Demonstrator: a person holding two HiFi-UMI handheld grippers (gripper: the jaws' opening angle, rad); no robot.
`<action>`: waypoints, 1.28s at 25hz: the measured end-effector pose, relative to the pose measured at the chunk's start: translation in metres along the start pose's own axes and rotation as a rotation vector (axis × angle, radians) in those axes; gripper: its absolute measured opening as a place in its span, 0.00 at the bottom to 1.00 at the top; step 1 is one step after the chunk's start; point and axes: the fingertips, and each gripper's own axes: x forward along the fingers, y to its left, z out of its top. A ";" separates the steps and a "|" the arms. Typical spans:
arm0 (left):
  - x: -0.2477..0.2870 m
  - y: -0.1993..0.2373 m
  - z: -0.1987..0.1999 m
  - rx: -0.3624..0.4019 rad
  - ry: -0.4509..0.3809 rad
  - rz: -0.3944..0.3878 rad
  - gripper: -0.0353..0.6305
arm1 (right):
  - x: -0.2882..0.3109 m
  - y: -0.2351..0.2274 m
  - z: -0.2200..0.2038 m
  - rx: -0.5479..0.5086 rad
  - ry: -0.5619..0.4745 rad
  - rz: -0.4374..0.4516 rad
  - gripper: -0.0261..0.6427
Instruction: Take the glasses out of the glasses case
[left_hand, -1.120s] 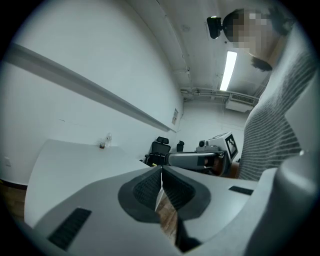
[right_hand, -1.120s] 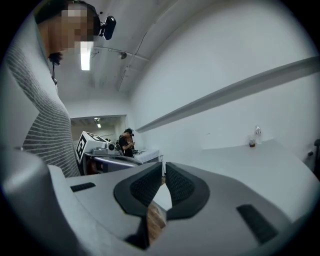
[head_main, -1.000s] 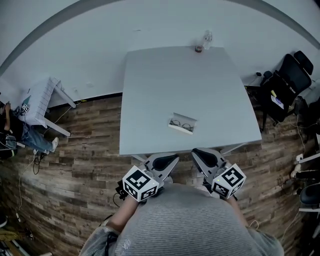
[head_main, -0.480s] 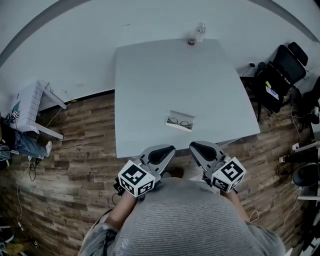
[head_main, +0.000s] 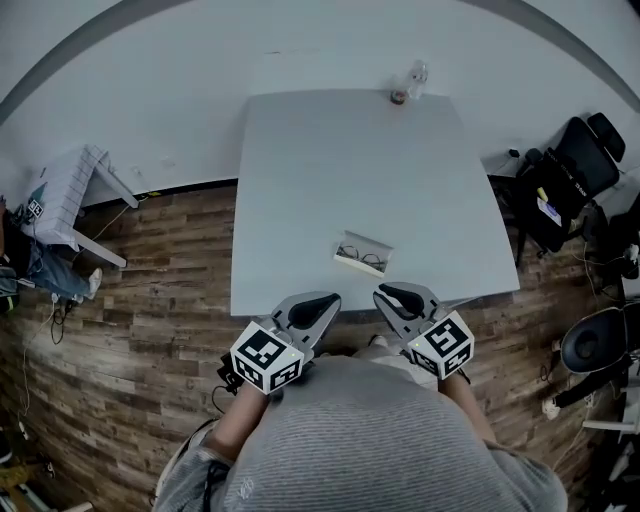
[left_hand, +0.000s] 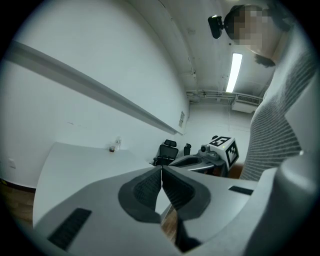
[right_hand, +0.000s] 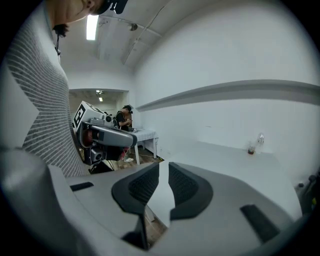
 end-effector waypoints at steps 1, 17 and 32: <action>0.001 -0.001 -0.003 0.004 0.009 0.002 0.07 | 0.002 0.000 -0.002 -0.004 0.002 0.009 0.12; 0.004 0.000 -0.007 0.022 0.031 0.044 0.07 | 0.035 -0.039 -0.046 -0.069 0.143 0.020 0.22; 0.006 0.008 -0.011 0.010 0.045 0.072 0.07 | 0.076 -0.071 -0.106 -0.131 0.342 0.038 0.22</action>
